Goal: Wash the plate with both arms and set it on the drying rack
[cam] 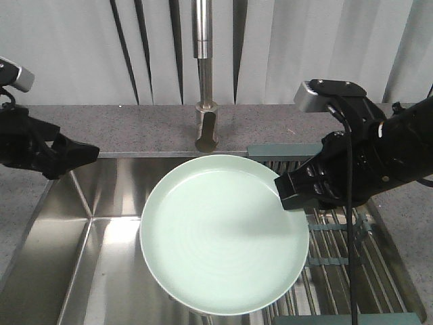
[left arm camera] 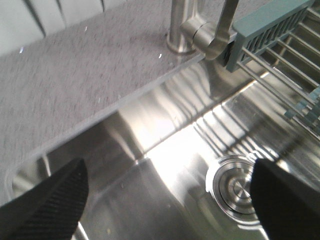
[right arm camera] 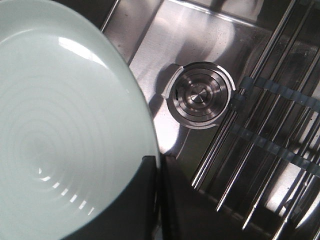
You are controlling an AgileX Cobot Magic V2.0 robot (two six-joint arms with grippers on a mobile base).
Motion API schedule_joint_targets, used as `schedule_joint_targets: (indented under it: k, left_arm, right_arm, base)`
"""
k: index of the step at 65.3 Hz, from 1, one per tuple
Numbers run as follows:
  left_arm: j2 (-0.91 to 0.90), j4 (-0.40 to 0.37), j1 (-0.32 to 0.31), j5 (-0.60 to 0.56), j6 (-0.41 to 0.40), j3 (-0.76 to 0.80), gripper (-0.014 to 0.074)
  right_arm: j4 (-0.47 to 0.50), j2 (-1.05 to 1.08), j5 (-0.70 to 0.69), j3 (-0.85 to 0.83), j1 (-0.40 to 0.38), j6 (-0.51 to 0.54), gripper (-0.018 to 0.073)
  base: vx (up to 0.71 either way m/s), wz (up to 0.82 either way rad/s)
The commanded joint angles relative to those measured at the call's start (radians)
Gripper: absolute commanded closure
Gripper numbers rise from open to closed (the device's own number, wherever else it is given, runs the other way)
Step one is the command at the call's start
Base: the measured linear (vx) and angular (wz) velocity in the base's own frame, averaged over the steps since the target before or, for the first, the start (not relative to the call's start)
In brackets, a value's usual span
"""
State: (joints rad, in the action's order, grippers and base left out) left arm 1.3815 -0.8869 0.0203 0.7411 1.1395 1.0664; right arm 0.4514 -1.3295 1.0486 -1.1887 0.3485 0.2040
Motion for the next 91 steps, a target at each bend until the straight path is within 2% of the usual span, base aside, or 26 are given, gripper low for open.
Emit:
schedule_joint_targets:
  k: [1, 9, 21, 39, 50, 69, 91]
  left_arm:
    - [0.030, -0.141, -0.008, -0.016, 0.127, 0.068, -0.0010]
    - [0.103, -0.203, -0.010, 0.045, 0.257, 0.126, -0.0010]
    - [0.192, -0.253, -0.049, 0.074, 0.381, 0.203, -0.0010]
    - [0.313, -0.293, -0.141, 0.100, 0.492, 0.331, -0.0010]
    - [0.387, -0.292, -0.188, 0.126, 0.505, 0.429, -0.0008]
    - [0.516, -0.301, -0.236, 0.161, 0.509, 0.598, 0.0007]
    - [0.644, -0.361, -0.237, 0.189, 0.508, 0.737, 0.0007]
  right_arm:
    - [0.028, 0.028, -0.033, -0.023, -0.002, 0.007, 0.0564]
    - [0.028, 0.028, -0.033, -0.023, -0.002, 0.007, 0.0564]
    - [0.028, 0.028, -0.033, -0.023, -0.002, 0.007, 0.0564]
    - [0.028, 0.028, -0.033, -0.023, -0.002, 0.007, 0.0564]
    - [0.028, 0.028, -0.033, -0.023, -0.002, 0.007, 0.0564]
    - [0.028, 0.028, -0.033, -0.023, -0.002, 0.007, 0.0564]
    - [0.028, 0.028, -0.033, -0.023, -0.002, 0.007, 0.0564]
  base:
    - [0.00, 0.00]
    - [0.00, 0.00]
    - [0.00, 0.00]
    - [0.00, 0.00]
    - [0.00, 0.00]
    - [0.00, 0.00]
    - [0.00, 0.00]
